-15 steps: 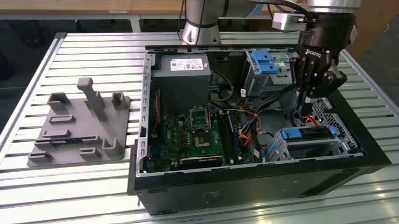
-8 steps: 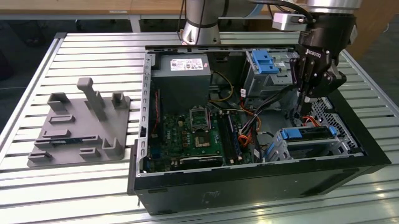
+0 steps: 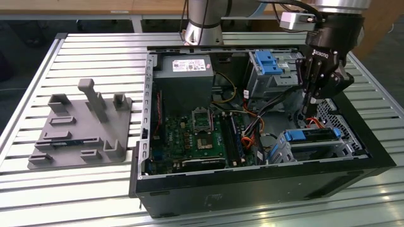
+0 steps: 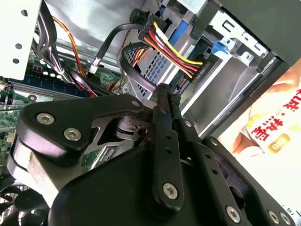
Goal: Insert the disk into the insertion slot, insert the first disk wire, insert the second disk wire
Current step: 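Insert the second disk wire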
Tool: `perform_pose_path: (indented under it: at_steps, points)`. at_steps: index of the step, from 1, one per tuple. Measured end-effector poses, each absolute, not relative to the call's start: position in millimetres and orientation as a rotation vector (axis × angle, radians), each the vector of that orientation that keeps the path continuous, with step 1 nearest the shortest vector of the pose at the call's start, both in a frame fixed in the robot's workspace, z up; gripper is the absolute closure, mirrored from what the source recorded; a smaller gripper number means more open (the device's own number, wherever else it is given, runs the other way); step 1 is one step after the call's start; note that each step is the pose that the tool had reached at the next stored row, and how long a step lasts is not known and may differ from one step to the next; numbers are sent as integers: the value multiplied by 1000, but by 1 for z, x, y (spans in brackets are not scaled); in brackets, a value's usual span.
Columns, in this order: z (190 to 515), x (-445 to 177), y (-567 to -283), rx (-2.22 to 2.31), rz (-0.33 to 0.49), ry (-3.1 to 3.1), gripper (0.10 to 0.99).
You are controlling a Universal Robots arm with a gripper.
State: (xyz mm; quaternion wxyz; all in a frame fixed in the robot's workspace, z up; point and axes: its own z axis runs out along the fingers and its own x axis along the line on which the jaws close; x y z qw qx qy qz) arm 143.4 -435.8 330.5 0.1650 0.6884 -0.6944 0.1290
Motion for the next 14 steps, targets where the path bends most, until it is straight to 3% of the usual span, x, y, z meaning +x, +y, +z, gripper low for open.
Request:
perform_pose_path:
  at_steps: [14]
  points:
    - [333, 144, -454, 2039, 244, -2049, 941]
